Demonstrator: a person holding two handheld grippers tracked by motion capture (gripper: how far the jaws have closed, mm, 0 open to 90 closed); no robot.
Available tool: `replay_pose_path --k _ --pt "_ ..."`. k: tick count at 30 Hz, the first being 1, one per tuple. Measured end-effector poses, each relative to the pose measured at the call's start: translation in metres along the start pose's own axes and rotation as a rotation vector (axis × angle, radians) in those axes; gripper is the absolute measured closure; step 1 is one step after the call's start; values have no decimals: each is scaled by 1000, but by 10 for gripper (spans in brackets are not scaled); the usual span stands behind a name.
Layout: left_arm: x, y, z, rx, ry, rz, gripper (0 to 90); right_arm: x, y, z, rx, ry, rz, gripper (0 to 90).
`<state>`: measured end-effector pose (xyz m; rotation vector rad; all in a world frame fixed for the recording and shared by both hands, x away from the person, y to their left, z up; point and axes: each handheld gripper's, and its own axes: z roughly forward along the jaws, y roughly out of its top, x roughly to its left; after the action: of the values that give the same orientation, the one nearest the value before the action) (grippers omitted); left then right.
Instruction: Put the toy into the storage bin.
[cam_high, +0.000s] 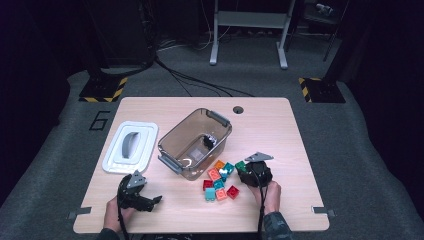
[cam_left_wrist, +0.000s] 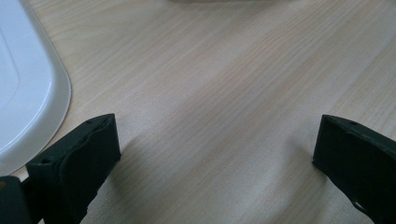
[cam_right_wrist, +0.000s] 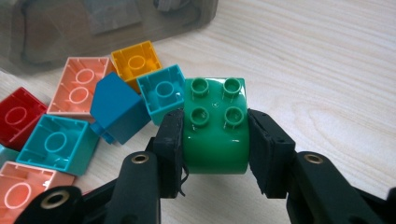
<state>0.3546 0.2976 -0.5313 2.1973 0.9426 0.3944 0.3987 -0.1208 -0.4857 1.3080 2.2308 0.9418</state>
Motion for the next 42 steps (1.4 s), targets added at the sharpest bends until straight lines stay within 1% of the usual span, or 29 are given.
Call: replay_pose_path --k 1,2,3,6,8,10,12,13,14,16,18,20,21,23,24,25,28,29,31,34,35,38,40,42 --pt "0 0 0 -4 1 -6 4 0 1 -1 -1 -3 3 589" --pt "0 0 0 -4 1 -6 4 -1 2 -1 -7 -2 -5 589" --pt "0 0 0 -4 0 -6 4 -1 4 -2 -9 -9 2 589" --pt "0 0 0 -4 0 -5 4 -3 8 -5 -16 -3 1 589" --pt "0 0 0 -3 1 -6 4 -5 11 -7 -28 -7 -10 589" --pt "-1 0 0 -4 1 -7 4 -6 14 -9 -31 -2 -4 589" --pt "0 0 0 -4 1 -4 4 -8 17 -10 -35 -3 -8 589" --pt "0 0 0 -3 1 -4 4 -8 18 -10 -43 -7 -1 589" --pt "0 0 0 -3 0 -5 4 -9 19 -11 -39 -3 -10 589" --pt "0 0 0 0 1 2 4 -9 22 -12 -43 -1 3 589" --pt "0 0 1 -8 4 -5 4 -11 24 -13 -48 -4 -7 589" --pt "0 0 0 -2 3 0 4 -12 27 -13 -58 -7 4 589" --pt "0 0 1 -9 4 -6 4 -13 28 -14 -54 -2 -12 589" --pt "0 0 0 -4 3 -1 4 -14 31 -16 -62 -2 4 589" --pt "0 0 0 -5 6 3 4 -15 33 -16 -61 1 -6 589" --pt "0 0 0 -5 4 0 4 -15 35 -17 -65 1 4 589" --pt "0 0 1 -6 6 2 4 -18 40 -19 -67 6 -2 589" --pt "0 0 1 -6 6 2 4 -18 42 -19 -73 8 10 589" --pt "0 0 0 -6 7 5 4 -19 46 -20 -76 10 1 589" --pt "0 0 1 -13 5 0 4 -22 53 -22 -83 22 9 589" --pt "0 0 1 -6 6 1 4 -23 55 -22 -86 29 15 589" --pt "0 0 1 -8 6 1 4 -28 61 -23 -92 78 65 589" --pt "0 0 1 -9 6 4 4 -31 65 -23 -96 95 78 589" --pt "0 0 1 -13 5 0 4 -33 69 -23 -99 98 78 590"
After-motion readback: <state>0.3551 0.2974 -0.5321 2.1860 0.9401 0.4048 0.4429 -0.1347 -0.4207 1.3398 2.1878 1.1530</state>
